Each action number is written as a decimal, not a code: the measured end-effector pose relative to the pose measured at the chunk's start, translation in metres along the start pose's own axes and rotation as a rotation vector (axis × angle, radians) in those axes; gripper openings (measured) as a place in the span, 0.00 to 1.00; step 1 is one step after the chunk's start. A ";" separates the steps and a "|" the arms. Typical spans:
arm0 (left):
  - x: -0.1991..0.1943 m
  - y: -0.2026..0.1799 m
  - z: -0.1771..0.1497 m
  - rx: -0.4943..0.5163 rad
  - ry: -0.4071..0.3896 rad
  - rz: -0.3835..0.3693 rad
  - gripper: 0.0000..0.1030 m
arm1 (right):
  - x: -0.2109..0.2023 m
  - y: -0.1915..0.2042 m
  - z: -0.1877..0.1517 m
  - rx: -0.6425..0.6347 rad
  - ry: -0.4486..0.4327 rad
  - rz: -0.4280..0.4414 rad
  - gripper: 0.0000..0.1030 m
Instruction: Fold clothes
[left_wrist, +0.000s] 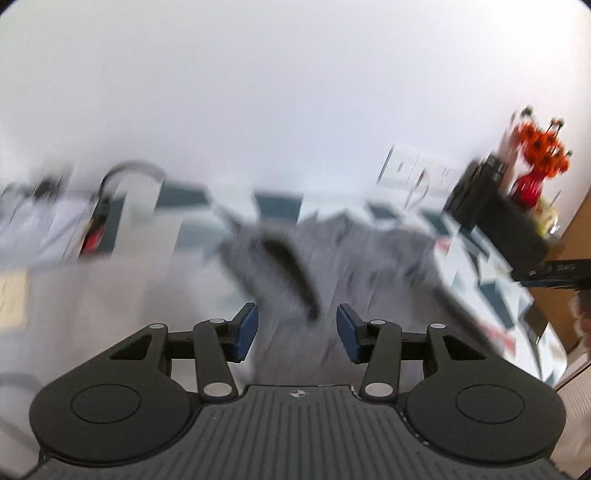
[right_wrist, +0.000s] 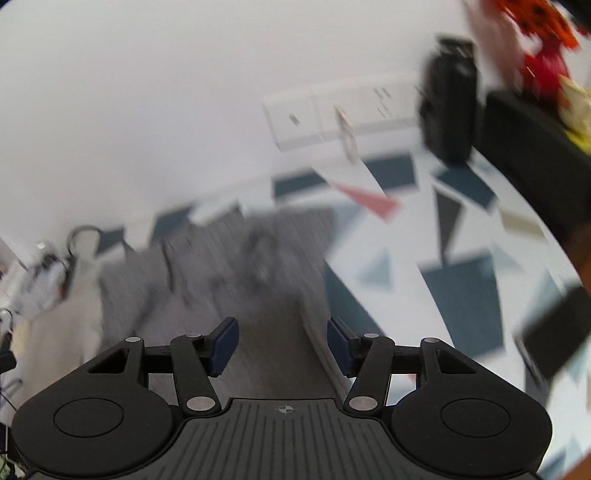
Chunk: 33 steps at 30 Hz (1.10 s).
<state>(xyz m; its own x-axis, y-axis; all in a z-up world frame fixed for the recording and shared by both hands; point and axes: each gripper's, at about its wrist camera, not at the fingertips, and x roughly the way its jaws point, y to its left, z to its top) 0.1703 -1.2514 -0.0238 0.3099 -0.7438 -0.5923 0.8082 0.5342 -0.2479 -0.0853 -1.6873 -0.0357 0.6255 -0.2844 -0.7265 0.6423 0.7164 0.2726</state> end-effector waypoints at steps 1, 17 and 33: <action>0.004 -0.005 0.009 0.010 -0.022 -0.003 0.47 | 0.004 0.006 0.010 -0.017 -0.014 0.014 0.49; 0.137 -0.030 -0.010 0.028 0.126 0.119 0.49 | 0.121 0.030 0.011 -0.170 -0.005 -0.040 0.54; 0.161 -0.005 -0.050 0.085 0.263 0.227 0.63 | 0.182 0.014 0.008 -0.315 0.068 -0.088 0.61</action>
<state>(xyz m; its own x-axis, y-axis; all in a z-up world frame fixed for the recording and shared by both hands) 0.1914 -1.3540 -0.1560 0.3554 -0.4754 -0.8048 0.7759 0.6302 -0.0296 0.0413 -1.7339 -0.1594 0.5359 -0.3183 -0.7820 0.5174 0.8557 0.0064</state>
